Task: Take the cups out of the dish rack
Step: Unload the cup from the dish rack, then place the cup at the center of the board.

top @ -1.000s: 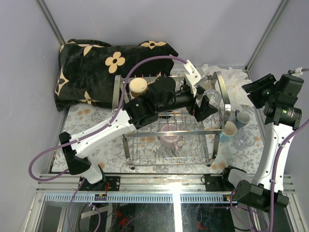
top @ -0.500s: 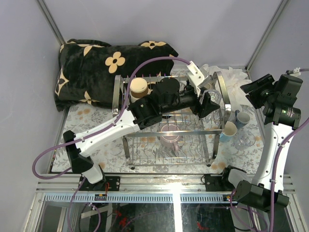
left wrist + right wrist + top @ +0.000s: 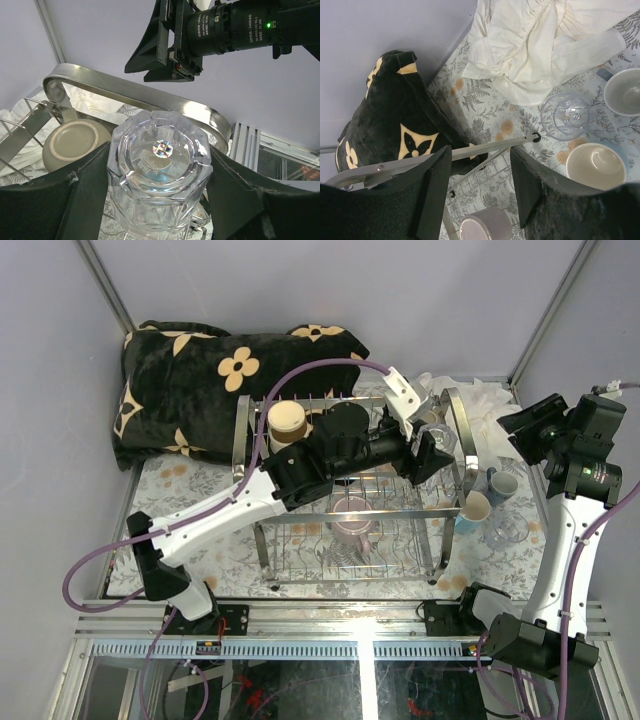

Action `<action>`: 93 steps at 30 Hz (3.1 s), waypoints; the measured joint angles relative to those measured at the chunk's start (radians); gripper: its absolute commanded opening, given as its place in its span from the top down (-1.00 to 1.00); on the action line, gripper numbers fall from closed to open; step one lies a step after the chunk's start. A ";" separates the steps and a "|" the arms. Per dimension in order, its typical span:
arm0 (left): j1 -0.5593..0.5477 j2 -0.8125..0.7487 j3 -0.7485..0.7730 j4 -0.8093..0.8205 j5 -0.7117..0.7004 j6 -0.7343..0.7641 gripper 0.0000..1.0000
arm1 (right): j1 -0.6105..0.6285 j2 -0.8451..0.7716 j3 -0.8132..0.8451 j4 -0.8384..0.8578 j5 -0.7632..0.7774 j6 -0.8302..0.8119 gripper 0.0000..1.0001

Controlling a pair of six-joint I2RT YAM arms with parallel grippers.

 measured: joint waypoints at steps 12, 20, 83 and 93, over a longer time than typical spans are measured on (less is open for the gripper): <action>-0.001 -0.070 -0.001 -0.003 -0.067 -0.006 0.75 | 0.000 0.000 -0.001 0.018 -0.026 0.002 -0.13; -0.001 -0.138 -0.002 0.004 -0.171 -0.060 0.90 | 0.001 0.019 0.041 0.103 -0.135 0.042 -0.12; 0.175 -0.045 0.116 0.315 -0.246 -0.552 0.86 | 0.301 -0.084 -0.187 1.294 -0.575 0.742 -0.07; 0.156 -0.036 0.057 0.393 -0.214 -0.628 0.85 | 0.302 -0.055 -0.212 1.496 -0.570 0.869 -0.02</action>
